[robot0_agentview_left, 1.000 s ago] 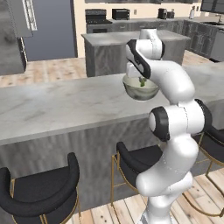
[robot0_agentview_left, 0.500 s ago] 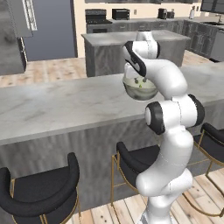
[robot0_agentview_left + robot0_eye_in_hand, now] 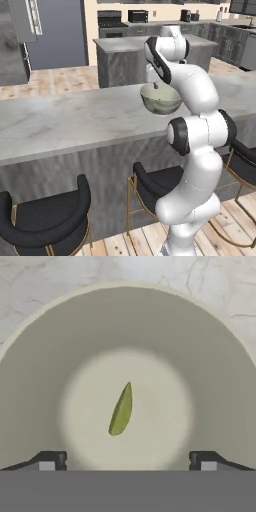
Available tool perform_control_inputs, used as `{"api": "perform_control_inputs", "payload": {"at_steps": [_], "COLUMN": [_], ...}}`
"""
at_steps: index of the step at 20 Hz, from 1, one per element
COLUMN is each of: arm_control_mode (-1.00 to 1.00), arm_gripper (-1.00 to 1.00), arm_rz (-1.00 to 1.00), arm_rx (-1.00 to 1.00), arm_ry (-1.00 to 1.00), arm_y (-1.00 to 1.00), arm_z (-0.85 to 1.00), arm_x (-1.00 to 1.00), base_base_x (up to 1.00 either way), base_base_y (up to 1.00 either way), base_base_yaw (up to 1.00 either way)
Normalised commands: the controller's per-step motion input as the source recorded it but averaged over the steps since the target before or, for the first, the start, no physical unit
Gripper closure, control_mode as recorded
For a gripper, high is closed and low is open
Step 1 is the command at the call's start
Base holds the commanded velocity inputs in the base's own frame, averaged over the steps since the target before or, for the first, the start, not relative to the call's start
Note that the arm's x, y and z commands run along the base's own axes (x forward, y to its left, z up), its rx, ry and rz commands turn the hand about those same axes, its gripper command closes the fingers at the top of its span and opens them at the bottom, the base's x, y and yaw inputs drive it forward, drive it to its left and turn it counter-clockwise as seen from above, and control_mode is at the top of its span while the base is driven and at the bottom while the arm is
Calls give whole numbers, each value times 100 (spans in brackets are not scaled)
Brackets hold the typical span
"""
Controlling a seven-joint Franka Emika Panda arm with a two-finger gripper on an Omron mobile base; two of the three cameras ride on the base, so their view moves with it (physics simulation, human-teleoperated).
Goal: There is a bowl on the dining counter. Grab a lemon wedge from the fridge and place it in the bowl. Then get the liquor bottle and glass cup from the cabinet and place them next to the bowl.
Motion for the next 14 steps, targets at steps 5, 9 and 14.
{"api": "perform_control_inputs", "payload": {"at_steps": [5,9,14], "arm_control_mode": [-100,-100,-100], "arm_gripper": [-100,-100,-100], "arm_rz": [1,4,0], "arm_rx": [0,0,0], "arm_ry": [-13,-23,-35], "arm_y": [0,0,7], "arm_z": [55,19,-14], "arm_x": [-72,-97,-100], "base_base_x": [0,0,0], "base_base_y": [0,0,0], "base_base_yaw": [0,0,0]}}
